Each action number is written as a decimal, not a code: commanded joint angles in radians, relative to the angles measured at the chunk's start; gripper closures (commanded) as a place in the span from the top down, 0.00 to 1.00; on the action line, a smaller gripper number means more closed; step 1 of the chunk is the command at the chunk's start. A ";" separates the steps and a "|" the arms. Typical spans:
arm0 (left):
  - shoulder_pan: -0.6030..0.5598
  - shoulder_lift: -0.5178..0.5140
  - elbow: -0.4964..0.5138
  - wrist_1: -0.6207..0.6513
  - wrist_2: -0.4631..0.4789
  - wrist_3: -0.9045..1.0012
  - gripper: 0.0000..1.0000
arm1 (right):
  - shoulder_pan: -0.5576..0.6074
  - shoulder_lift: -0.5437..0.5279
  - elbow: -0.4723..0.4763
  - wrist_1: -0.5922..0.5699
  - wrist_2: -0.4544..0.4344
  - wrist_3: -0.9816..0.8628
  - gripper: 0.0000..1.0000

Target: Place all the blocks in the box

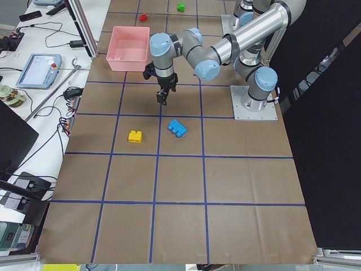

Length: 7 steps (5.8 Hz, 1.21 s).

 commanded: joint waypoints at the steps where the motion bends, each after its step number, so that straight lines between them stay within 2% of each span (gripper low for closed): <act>1: 0.058 -0.015 -0.158 0.220 0.002 0.209 0.97 | -0.160 0.000 0.000 -0.005 0.003 -0.228 1.00; 3: 0.107 -0.127 -0.260 0.414 -0.001 0.391 0.97 | -0.367 0.006 0.005 -0.016 -0.005 -0.502 1.00; 5: 0.154 -0.164 -0.297 0.418 -0.027 0.462 0.97 | -0.535 0.060 0.031 -0.017 -0.008 -0.615 1.00; 6: 0.154 -0.169 -0.302 0.431 -0.029 0.462 0.97 | -0.599 0.096 0.093 -0.036 -0.005 -0.613 1.00; 7: 0.153 -0.175 -0.297 0.433 -0.029 0.462 0.97 | -0.604 0.111 0.174 -0.168 -0.009 -0.618 1.00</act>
